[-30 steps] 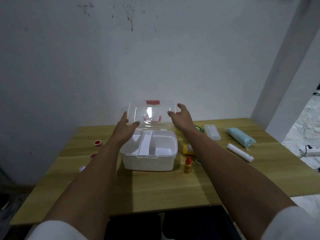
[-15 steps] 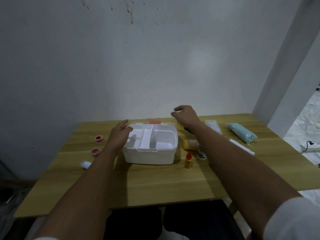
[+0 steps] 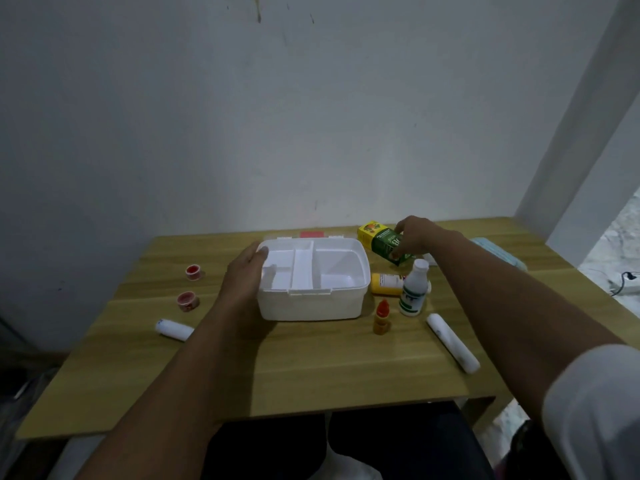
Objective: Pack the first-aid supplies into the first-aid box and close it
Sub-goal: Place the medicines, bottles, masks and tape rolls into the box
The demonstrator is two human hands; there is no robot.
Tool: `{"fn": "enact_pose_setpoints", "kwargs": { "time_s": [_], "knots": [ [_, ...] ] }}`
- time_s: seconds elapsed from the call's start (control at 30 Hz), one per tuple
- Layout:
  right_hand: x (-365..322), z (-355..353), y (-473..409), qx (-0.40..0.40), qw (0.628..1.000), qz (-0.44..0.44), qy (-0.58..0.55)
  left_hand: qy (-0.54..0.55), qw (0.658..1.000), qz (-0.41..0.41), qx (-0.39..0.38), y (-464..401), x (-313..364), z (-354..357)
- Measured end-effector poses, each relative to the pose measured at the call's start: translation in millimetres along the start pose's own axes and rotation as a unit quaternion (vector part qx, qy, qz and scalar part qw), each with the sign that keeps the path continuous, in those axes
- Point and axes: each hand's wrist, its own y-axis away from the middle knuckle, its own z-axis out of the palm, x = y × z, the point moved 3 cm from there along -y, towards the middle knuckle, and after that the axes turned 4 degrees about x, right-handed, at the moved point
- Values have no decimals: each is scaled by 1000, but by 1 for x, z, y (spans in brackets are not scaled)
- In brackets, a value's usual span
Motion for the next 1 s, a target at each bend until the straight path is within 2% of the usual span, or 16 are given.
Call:
{"fn": "enact_pose_setpoints", "kwargs": {
  "time_s": [0.1,0.2,0.37,0.5,0.7,0.8,0.9,1.0],
  "knots": [
    [4,6,-3,22,1000,3,14,-68,992,56,-90,2,-6,-15],
    [4,2,0,28,999,15,10,-146,976,85,-140,-2,-10,-27],
    [1,-17,10,51,999,16,-11,-209,956,127,-160,-4,-4,-23],
    [-10,-38,24,72,997,3,-37,-219,953,144,-152,-1,0,-14],
    [-25,-69,41,104,992,-13,-64,-243,945,127,-176,-13,-2,-17],
    [-31,-83,45,98,990,-21,-101,-262,947,104,-156,-20,1,-19],
    [-33,-93,49,77,986,-39,-140,-249,943,113,-191,-23,3,-15],
    [-35,-92,52,-15,984,-78,-161,-228,943,119,-213,-27,1,-13]
  ]
}}
